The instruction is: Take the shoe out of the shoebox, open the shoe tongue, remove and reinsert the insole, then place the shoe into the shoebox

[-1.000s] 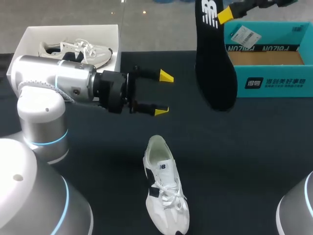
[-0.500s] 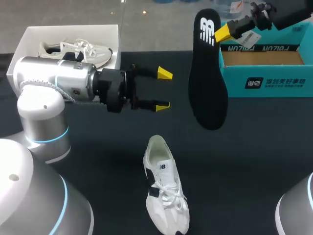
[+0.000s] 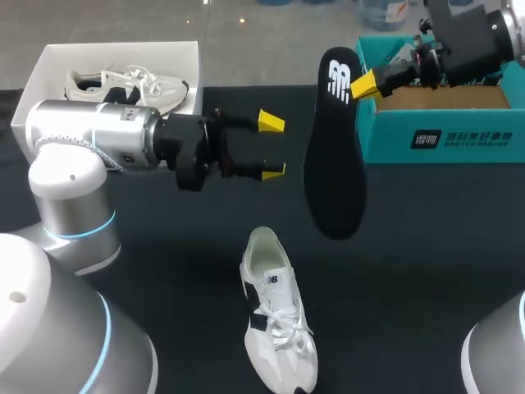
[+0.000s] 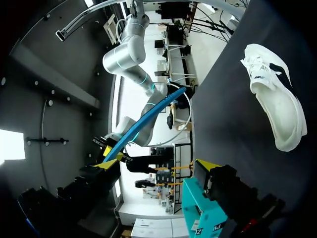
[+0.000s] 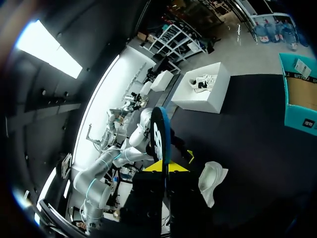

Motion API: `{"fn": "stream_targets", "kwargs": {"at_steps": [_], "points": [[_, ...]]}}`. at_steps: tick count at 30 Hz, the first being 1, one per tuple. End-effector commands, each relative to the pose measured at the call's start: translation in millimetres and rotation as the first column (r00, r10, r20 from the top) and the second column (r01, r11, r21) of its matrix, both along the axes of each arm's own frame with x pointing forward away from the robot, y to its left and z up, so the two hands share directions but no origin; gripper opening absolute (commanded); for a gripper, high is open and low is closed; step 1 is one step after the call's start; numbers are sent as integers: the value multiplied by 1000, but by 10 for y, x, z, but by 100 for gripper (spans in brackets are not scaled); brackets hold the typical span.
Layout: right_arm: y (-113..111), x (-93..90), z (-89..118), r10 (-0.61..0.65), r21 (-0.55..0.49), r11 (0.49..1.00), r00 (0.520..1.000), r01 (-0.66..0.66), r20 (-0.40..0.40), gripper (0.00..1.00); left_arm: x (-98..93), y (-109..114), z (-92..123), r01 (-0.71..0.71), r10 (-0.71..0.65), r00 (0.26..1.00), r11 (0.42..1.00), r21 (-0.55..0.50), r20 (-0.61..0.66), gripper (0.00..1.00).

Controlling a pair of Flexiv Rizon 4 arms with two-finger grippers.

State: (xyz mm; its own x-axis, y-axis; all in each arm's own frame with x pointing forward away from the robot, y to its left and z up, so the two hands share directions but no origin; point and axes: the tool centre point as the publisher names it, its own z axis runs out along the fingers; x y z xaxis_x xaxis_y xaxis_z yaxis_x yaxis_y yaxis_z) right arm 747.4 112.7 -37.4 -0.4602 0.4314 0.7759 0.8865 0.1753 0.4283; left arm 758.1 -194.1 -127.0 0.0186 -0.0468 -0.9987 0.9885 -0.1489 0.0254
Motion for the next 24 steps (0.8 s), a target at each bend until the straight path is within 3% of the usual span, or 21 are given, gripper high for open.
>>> {"fn": "stream_targets", "kwargs": {"at_steps": [1,13,24], "points": [[77,58,-144,20,34,999,1000,-19,-20,0,-24,-20,-10,-15,15,1000,1000,2,8,100],[238,88,-433,50,98,994,995,-42,-81,0,-97,-38,12,-40,40,997,999,-9,64,100],[304,227,-516,63,127,991,994,-51,-94,0,-165,-47,21,-40,40,992,999,-1,118,100]]}}
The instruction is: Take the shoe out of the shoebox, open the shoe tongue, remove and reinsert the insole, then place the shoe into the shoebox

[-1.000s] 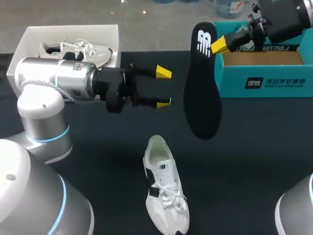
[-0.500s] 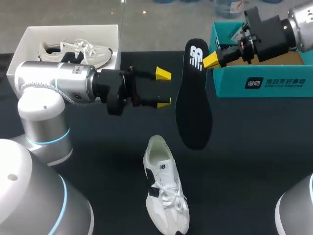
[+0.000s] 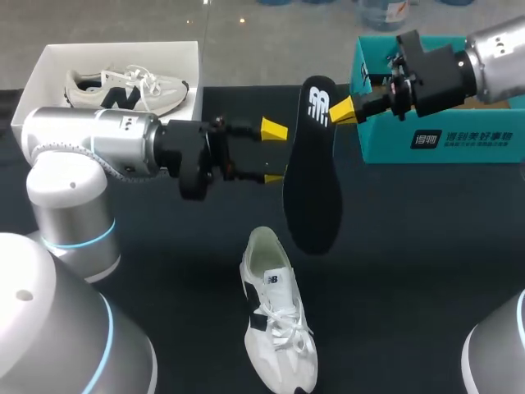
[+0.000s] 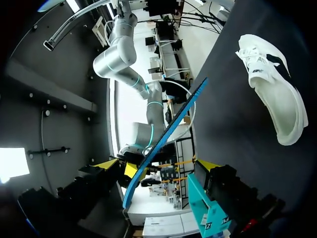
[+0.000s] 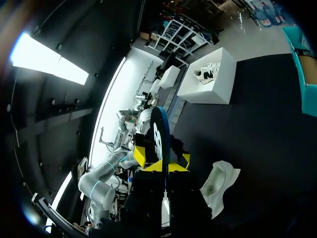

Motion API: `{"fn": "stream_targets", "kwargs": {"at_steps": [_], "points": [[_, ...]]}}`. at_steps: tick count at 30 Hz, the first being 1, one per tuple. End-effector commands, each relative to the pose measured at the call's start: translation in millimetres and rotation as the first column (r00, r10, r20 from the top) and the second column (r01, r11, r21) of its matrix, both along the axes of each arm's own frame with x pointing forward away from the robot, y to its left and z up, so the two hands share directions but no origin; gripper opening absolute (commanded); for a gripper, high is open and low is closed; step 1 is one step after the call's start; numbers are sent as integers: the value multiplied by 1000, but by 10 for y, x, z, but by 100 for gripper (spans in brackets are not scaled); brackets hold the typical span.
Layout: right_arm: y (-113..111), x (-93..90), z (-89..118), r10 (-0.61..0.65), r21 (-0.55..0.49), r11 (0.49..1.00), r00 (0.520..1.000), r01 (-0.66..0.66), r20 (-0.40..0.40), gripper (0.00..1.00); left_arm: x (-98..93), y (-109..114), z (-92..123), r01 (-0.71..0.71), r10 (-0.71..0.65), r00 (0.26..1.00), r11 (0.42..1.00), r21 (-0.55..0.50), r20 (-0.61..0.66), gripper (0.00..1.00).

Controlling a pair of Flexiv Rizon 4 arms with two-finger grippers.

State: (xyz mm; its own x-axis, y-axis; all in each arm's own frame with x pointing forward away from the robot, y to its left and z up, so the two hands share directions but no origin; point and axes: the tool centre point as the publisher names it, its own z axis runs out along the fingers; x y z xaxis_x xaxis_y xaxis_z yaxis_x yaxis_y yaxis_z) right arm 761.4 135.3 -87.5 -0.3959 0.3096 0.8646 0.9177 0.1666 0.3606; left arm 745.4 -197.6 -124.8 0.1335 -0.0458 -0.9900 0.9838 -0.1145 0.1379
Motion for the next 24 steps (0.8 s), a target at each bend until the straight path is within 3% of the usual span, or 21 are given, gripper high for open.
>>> {"fn": "stream_targets", "kwargs": {"at_steps": [1,14,15,16,18,19,24], "points": [[94,100,-8,16,0,1000,1000,-16,4,0,-42,-19,-2,-3,3,1000,1000,4,6,100],[161,182,-1,33,12,999,999,-33,4,0,-177,-128,-59,23,-23,999,1000,18,42,100],[163,184,-4,33,16,999,999,-33,4,0,-179,-131,-61,23,-24,999,1000,17,42,88],[165,185,-5,32,18,999,999,-33,4,0,-181,-134,-62,22,-23,999,1000,15,41,53],[176,187,-8,32,25,999,999,-32,3,0,-187,-138,-64,23,-23,999,1000,10,39,22],[181,188,-13,32,28,999,999,-33,2,0,-189,-140,-66,23,-23,999,1000,8,38,0],[185,191,-46,32,38,999,999,-32,-1,0,-201,-152,-82,21,-21,999,1000,6,37,0]]}}
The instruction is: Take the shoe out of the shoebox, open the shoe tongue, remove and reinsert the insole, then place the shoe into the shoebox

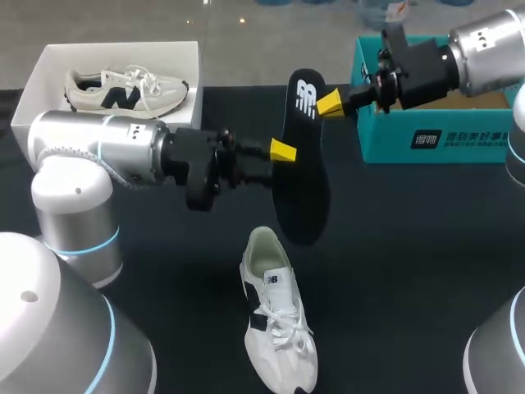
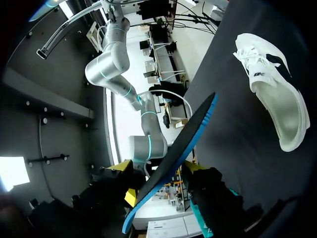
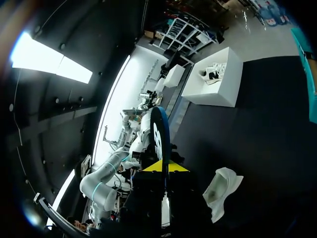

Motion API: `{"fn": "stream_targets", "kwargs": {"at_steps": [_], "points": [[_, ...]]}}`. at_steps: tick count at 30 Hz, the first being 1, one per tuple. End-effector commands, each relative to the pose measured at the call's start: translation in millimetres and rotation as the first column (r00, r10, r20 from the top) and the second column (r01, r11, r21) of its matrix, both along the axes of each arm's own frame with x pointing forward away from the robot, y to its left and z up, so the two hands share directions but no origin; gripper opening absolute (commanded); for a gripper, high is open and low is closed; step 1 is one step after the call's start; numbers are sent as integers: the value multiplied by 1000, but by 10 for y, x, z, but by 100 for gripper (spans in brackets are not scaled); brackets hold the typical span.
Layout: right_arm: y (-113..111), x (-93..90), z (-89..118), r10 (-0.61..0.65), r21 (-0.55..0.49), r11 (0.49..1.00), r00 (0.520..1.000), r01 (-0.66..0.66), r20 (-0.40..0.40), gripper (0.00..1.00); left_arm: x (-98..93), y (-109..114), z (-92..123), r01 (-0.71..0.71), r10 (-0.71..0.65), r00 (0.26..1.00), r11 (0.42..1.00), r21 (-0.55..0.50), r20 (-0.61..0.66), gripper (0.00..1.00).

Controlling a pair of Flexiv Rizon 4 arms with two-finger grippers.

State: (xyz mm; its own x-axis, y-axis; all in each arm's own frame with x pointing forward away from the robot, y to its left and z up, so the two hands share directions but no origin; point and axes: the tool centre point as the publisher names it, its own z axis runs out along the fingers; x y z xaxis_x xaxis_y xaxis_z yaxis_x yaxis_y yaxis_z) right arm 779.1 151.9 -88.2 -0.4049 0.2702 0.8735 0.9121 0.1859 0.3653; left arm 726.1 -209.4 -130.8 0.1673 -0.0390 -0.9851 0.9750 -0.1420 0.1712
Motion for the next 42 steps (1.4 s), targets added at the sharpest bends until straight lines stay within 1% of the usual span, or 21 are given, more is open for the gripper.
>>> {"fn": "stream_targets", "kwargs": {"at_steps": [1,13,14,15,16,17,18,20,21,23,25,26,27,31,32,35,37,38,39,41,42], "points": [[15,17,-44,-2,9,1000,1000,2,-1,0,-9,-34,-25,-4,4,1000,1000,-6,1,0],[15,58,-58,-9,3,1000,1000,9,0,0,40,-1,-51,-19,19,1000,1000,-6,-8,0],[15,58,-59,-9,2,1000,1000,9,1,14,44,1,-58,-20,20,1000,1000,-5,-8,0],[14,58,-59,-10,-3,1000,1000,10,2,40,48,4,-63,-20,20,1000,1000,-4,-9,0],[13,58,-60,-10,-5,1000,1000,10,2,50,53,9,-69,-23,23,1000,1000,-2,-8,0],[11,59,-60,-7,-12,1000,1000,7,5,84,57,13,-72,-28,28,1000,1000,2,-7,0],[12,58,-59,-10,-24,1000,1000,10,9,100,61,14,-75,-29,29,1000,1000,3,-8,0],[-1,51,-48,-12,-36,999,1000,13,16,100,67,20,-83,-36,36,999,999,9,-8,0],[-17,46,-36,-10,-62,998,999,12,41,100,72,22,-91,-40,40,999,999,14,-9,0],[-47,37,-19,-15,-97,995,999,20,48,100,76,27,-104,-41,41,999,999,19,-10,0],[-85,25,23,-22,-136,990,996,34,90,100,89,33,-125,-47,47,999,998,28,-12,0],[-106,17,41,-20,-165,986,995,37,103,100,96,36,-134,-48,48,999,998,31,-17,0],[-141,7,67,-29,-199,978,991,55,132,100,101,43,-144,-48,49,999,998,33,-19,0],[-212,-24,121,-12,-279,958,985,60,172,100,109,63,-181,-49,50,998,998,48,-27,0],[-226,-29,131,-8,-286,956,983,61,186,100,113,66,-192,-50,51,998,997,52,-28,0],[-266,-43,163,33,-374,926,975,53,220,100,118,71,-225,-52,54,998,997,65,-32,0],[-292,-59,182,38,-391,918,971,60,237,100,121,76,-241,-53,55,998,996,70,-35,0],[-301,-61,192,62,-411,911,966,47,250,100,123,78,-251,-54,57,998,996,74,-36,0],[-304,-66,204,83,-444,895,965,38,248,100,126,78,-260,-55,58,998,996,77,-36,0],[-310,-73,219,126,-476,880,957,13,259,100,130,80,-280,-56,60,997,995,83,-39,0],[-307,-75,230,152,-517,856,956,-1,250,100,130,81,-289,-57,60,997,995,86,-43,0]]}}
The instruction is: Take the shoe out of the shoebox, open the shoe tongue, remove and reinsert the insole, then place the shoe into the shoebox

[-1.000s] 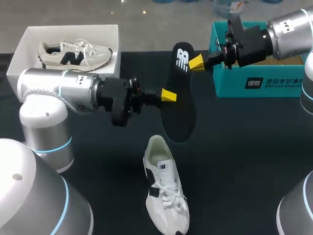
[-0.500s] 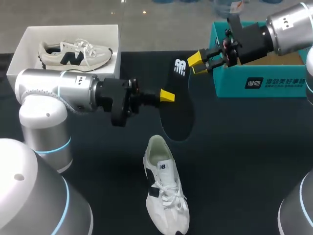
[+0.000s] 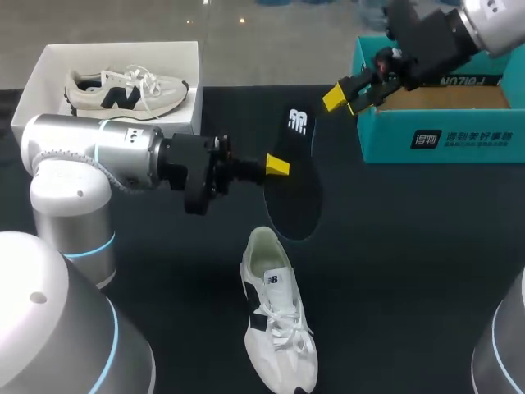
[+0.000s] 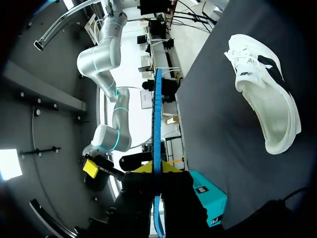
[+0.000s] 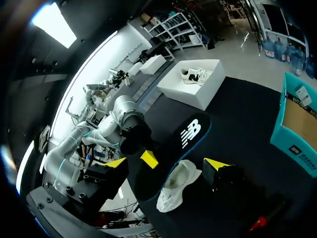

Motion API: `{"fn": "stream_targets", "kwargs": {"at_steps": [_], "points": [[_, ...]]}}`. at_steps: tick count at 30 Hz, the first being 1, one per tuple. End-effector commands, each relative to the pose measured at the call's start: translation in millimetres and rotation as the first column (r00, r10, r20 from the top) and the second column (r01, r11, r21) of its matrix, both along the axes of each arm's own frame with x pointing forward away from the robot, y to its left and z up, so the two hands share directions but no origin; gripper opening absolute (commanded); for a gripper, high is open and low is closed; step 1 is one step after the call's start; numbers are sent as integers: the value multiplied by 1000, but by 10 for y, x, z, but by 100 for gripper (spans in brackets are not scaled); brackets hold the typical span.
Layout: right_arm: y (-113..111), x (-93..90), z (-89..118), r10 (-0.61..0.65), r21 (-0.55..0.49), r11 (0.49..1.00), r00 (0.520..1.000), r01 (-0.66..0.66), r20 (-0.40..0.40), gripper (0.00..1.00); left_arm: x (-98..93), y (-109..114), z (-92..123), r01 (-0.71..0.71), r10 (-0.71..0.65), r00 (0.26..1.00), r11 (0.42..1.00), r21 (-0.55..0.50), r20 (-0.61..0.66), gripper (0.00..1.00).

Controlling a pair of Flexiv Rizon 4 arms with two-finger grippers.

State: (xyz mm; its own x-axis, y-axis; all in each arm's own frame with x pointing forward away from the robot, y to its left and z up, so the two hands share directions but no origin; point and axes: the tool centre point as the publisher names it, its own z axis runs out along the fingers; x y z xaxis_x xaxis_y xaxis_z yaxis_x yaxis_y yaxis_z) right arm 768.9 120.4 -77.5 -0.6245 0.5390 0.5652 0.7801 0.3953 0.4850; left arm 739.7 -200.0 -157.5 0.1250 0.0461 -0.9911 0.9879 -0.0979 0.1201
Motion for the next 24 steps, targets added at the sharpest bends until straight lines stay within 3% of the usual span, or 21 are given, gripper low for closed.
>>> {"fn": "stream_targets", "kwargs": {"at_steps": [1,7,11,24], "points": [[7,25,120,32,-158,987,1000,-31,1,100,-4,-14,-28,-3,3,1000,1000,8,-5,0],[-18,-41,128,130,-223,967,991,-122,21,100,-10,-26,-51,-11,12,1000,1000,19,-19,0],[-15,-133,145,211,-243,947,977,-209,-15,100,-7,-30,-70,-16,17,1000,999,29,-23,0],[-15,-133,145,211,-243,947,977,-209,-15,100,-6,-34,-86,-12,14,999,999,46,-30,0]]}}
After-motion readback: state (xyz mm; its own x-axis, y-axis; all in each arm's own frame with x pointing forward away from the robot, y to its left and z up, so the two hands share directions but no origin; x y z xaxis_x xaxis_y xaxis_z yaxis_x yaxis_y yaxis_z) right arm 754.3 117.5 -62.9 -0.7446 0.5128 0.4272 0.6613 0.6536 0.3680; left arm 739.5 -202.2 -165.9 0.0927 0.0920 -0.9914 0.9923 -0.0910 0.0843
